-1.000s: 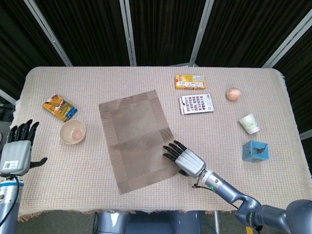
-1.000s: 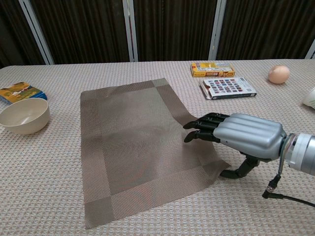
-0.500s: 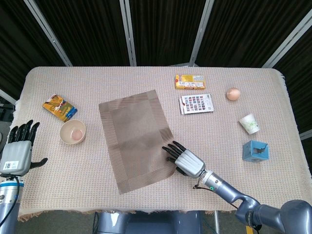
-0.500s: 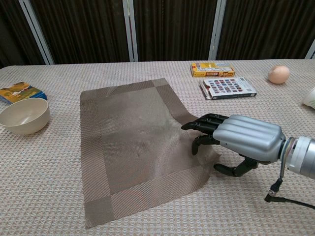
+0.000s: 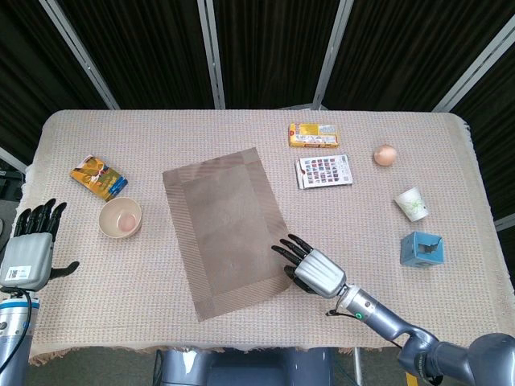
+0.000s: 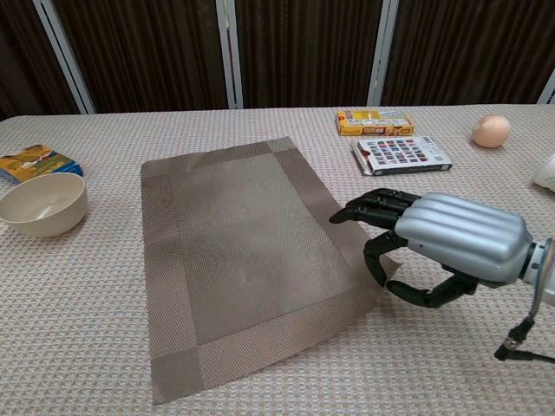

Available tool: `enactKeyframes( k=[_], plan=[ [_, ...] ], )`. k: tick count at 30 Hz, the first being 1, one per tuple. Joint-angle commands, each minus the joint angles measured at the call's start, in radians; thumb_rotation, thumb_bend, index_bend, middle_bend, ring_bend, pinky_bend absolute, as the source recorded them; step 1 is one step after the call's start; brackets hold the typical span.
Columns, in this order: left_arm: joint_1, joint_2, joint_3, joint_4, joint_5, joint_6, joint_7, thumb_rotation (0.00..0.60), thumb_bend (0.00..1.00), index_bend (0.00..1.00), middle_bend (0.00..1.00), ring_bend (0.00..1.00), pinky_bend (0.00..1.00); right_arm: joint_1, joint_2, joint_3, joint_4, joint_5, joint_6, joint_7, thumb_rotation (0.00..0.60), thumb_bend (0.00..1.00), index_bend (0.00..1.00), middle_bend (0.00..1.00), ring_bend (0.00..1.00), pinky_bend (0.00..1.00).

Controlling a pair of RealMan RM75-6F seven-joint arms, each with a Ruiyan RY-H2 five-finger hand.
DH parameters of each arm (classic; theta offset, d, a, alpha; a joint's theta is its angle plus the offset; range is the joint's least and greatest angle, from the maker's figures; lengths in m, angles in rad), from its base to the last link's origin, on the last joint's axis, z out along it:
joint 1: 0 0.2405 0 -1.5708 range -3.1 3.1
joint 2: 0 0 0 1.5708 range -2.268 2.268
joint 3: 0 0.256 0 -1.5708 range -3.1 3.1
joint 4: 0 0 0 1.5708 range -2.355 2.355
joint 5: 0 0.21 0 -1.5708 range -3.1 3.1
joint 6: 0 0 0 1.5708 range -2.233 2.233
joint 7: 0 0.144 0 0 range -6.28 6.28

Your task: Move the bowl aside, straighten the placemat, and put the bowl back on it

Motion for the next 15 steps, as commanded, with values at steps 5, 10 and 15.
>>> enactKeyframes(
  k=[5, 10, 15],
  plan=[
    [0.0, 0.0, 0.006, -0.006, 0.007, -0.002, 0.003, 0.6, 0.0, 0.0, 0.0, 0.0, 0.0, -0.049, 0.163, -0.063, -0.028, -0.11, 0.19, -0.027, 0.6, 0.42, 0.8, 0.09, 0.0, 0.0],
    [0.0, 0.0, 0.008, -0.01, 0.011, -0.001, 0.003, 0.6, 0.0, 0.0, 0.0, 0.0, 0.0, -0.057, 0.275, -0.066, 0.007, -0.152, 0.276, -0.078, 0.6, 0.42, 0.8, 0.09, 0.0, 0.0],
    [-0.002, -0.002, 0.008, -0.011, 0.012, -0.004, 0.004, 0.6, 0.0, 0.0, 0.0, 0.0, 0.0, -0.022, 0.322, -0.034, 0.072, -0.151, 0.273, -0.104, 0.6, 0.42, 0.8, 0.09, 0.0, 0.0]
  ],
)
